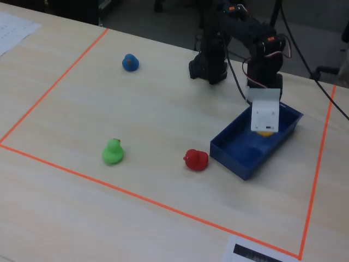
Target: Grasp yellow duck and put it into box.
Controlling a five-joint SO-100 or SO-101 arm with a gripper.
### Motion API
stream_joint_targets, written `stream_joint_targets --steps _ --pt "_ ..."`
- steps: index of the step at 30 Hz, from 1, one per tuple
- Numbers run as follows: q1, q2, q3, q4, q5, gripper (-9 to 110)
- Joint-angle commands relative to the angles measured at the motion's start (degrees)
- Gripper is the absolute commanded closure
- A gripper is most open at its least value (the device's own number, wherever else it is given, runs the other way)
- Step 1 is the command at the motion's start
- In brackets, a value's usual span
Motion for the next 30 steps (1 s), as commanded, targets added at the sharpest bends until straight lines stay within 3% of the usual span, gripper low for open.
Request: stream_joint_targets --steps 1,5,16,18,21,30 --pt "1.05 -3.52 -4.83 -1.93 0.44 101" --pt "2.64 -4.92 -4.92 -0.97 0.0 90" --pt "6.68 -0.88 -1.32 -2.02 -2.72 76" --pt "7.38 1.49 0.79 -2.64 -3.08 79" --pt "9.32 8.61 6.42 -4.39 -3.6 101" --pt "23.38 46.67 41.84 -10.46 -14.41 101"
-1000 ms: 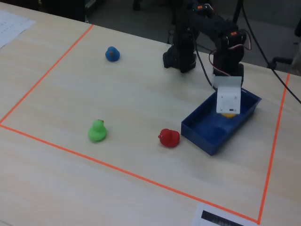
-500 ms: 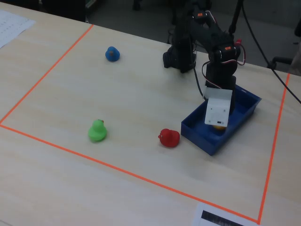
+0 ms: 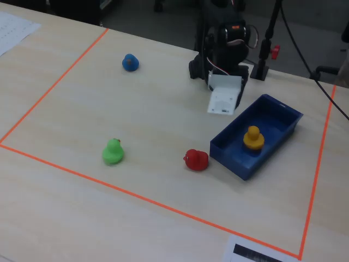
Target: Grasp yellow duck and put it into box.
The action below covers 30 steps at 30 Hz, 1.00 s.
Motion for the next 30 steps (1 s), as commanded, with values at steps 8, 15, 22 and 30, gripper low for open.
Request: stream_joint_targets --steps 8,15,22,30 --pt "18.37 42.63 38.76 -2.37 -15.29 101" --pt "20.83 54.23 54.4 -1.23 -18.46 101" --pt "20.83 64.86 67.24 -0.97 -20.74 101" --pt "21.62 71.19 74.44 -2.37 -21.8 101"
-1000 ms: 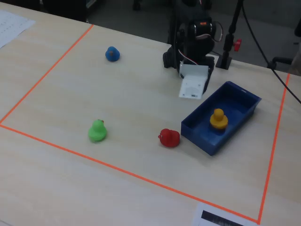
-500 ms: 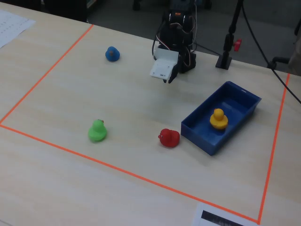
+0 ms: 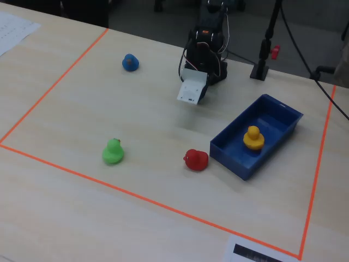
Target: Grasp yellow duck and put it into box.
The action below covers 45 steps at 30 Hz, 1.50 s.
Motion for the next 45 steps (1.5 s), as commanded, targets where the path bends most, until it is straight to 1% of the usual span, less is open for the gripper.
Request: stream_joint_targets --steps 1,14,45 --pt "0.53 2.46 1.32 -0.7 -1.14 101" --pt "-0.79 12.66 3.16 8.44 -1.76 101" --pt "-0.7 12.66 3.16 8.44 -1.23 101"
